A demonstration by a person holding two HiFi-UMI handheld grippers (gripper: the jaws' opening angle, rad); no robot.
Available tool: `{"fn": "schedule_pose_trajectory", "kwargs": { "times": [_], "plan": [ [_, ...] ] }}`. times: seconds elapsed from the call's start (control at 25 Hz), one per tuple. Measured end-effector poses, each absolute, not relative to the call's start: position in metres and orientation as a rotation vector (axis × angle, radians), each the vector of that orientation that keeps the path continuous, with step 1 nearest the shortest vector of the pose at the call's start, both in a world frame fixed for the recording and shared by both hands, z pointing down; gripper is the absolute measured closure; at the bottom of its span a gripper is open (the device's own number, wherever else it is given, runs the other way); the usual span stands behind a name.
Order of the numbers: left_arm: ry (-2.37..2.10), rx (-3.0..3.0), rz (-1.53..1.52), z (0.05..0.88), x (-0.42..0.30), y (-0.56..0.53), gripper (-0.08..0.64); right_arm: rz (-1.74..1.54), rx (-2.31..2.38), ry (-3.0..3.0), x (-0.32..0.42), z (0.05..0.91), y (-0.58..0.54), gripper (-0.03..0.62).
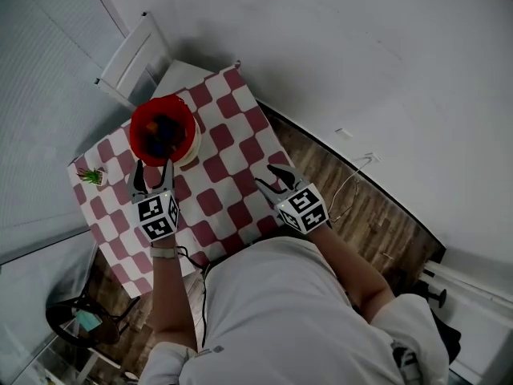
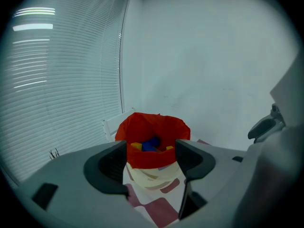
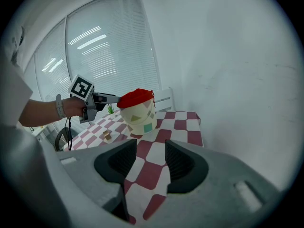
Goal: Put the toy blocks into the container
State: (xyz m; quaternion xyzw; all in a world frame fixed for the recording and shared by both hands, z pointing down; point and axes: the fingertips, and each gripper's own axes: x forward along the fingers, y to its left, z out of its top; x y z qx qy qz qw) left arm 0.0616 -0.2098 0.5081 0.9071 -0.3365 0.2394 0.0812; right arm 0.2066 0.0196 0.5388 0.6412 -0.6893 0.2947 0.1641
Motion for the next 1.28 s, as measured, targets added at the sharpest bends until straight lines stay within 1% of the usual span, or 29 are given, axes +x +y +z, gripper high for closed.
{"fn": "schedule_pose_trajectory", "kwargs": {
  "times": [0.44, 1.04, 1.28],
  "plan": [
    [-1.043, 2.619, 0.788, 0.529, -0.018, -0.196, 0.264, 0.825, 1.718, -2.015, 0.151, 0.542, -0.002, 0.419],
    [-1.138, 2.442, 0.810, 0.561, -0.153, -0.181, 0.264, 0.797, 1.504, -2.093, 0.044, 0.560, -0.047, 0.419],
    [-1.109, 2.393, 0.809, 0.574, -0.188, -0.171, 0.264, 0.795, 1.427, -2.104, 0.003, 0.574, -0.073, 0.419]
  ]
}}
